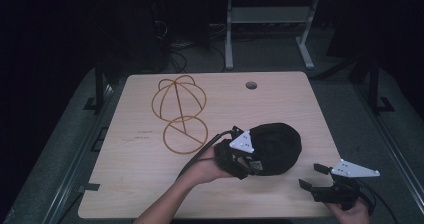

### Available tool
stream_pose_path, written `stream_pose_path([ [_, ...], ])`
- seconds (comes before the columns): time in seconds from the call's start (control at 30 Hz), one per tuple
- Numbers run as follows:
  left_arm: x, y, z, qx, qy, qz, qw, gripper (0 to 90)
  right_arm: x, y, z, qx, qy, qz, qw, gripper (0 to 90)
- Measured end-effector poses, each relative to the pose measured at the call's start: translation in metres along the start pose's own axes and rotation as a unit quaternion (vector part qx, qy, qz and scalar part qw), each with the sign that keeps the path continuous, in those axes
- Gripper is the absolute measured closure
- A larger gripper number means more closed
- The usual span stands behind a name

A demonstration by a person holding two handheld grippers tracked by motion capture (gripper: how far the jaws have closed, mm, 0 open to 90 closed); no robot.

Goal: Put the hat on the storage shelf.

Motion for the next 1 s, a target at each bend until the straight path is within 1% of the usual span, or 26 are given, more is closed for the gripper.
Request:
stream_pose_path([
  [0.03,-0.001,0.001,0.000,-0.001,0.001,0.004,1.0000,46.4,0.000,0.000,0.001,0.001,-0.003,-0.001,1.0000,16.3],
  [0.07,-0.001,0.003,0.000,-0.003,0.002,0.006,1.0000,46.4,0.000,0.000,0.001,0.001,-0.003,-0.001,1.0000,16.3],
  [0.17,-0.004,0.007,0.001,-0.009,0.006,0.016,0.9998,55.0,0.001,0.001,0.002,0.002,-0.004,0.000,1.0000,16.3],
  [0.2,-0.004,0.007,0.001,-0.011,0.007,0.018,0.9997,59.4,0.001,0.002,0.002,0.003,-0.004,0.000,1.0000,16.3],
  [0.23,-0.005,0.008,0.001,-0.014,0.009,0.020,0.9997,59.4,0.001,0.002,0.002,0.003,-0.004,0.000,1.0000,16.3],
  [0.27,-0.006,0.009,0.001,-0.017,0.012,0.023,0.9995,62.8,0.001,0.002,0.002,0.003,-0.005,0.001,1.0000,16.3],
  [0.3,-0.006,0.009,0.001,-0.019,0.016,0.023,0.9994,66.2,0.001,0.002,0.003,0.003,-0.005,0.001,1.0000,16.2],
  [0.33,-0.006,0.010,-0.001,-0.024,0.020,0.024,0.9992,71.6,0.001,0.004,0.003,0.005,-0.007,0.003,1.0000,16.3],
  [0.37,-0.006,0.010,-0.001,-0.024,0.020,0.024,0.9992,73.9,0.001,0.004,0.003,0.005,-0.007,0.003,1.0000,16.3],
  [0.4,-0.006,0.011,-0.002,-0.028,0.022,0.024,0.9991,73.9,0.001,0.004,0.004,0.005,-0.007,0.004,1.0000,16.3],
  [0.47,-0.006,0.012,-0.002,-0.035,0.024,0.020,0.9989,79.4,0.002,0.005,0.006,0.008,-0.008,0.004,0.9999,16.2],
  [0.5,-0.006,0.012,-0.002,-0.035,0.024,0.020,0.9989,80.0,0.002,0.005,0.006,0.008,-0.008,0.004,0.9999,16.2],
  [0.63,-0.003,0.011,-0.001,-0.047,0.015,0.002,0.9988,80.9,0.004,0.005,0.008,0.011,-0.006,-0.001,0.9999,16.3],
  [0.67,-0.002,0.010,0.000,-0.050,0.011,-0.004,0.9987,81.0,0.005,0.005,0.009,0.015,-0.003,-0.004,0.9999,16.2],
  [0.7,0.000,0.009,0.001,-0.053,0.008,-0.011,0.9985,81.0,0.006,0.005,0.010,0.017,-0.002,-0.009,0.9998,16.2],
  [0.73,0.003,0.006,0.002,-0.059,0.002,-0.025,0.9980,81.2,0.008,0.004,0.011,0.020,0.001,-0.014,0.9997,16.2],
  [0.77,0.003,0.006,0.002,-0.059,0.002,-0.025,0.9980,81.3,0.008,0.004,0.011,0.020,0.001,-0.014,0.9997,16.2],
  [0.8,0.006,0.004,0.003,-0.062,-0.003,-0.038,0.9973,81.3,0.009,0.004,0.011,0.019,0.000,-0.015,0.9997,16.0],
  [0.9,0.012,-0.004,0.008,-0.069,-0.017,-0.063,0.9955,81.6,0.012,0.005,0.010,0.020,0.001,-0.023,0.9995,15.1],
  [0.93,0.014,-0.006,0.010,-0.072,-0.021,-0.070,0.9947,81.7,0.015,0.005,0.012,0.023,0.004,-0.027,0.9994,14.4],
  [0.97,0.015,-0.008,0.011,-0.073,-0.022,-0.073,0.9944,81.7,0.015,0.005,0.012,0.023,0.004,-0.027,0.9994,14.4],
  [1.0,0.018,-0.011,0.013,-0.074,-0.025,-0.080,0.9937,81.8,0.019,0.005,0.014,0.026,0.002,-0.031,0.9992,14.5],
])
Point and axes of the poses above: each handheld gripper's, and its own axes: y roughly forward along the jaws, x roughly out of its top, z roughly to its left, the point moved 8 cm from there along y, roughly forward along the jaws, and after that the axes turned 4 degrees about -y, right-handed, at the moved point
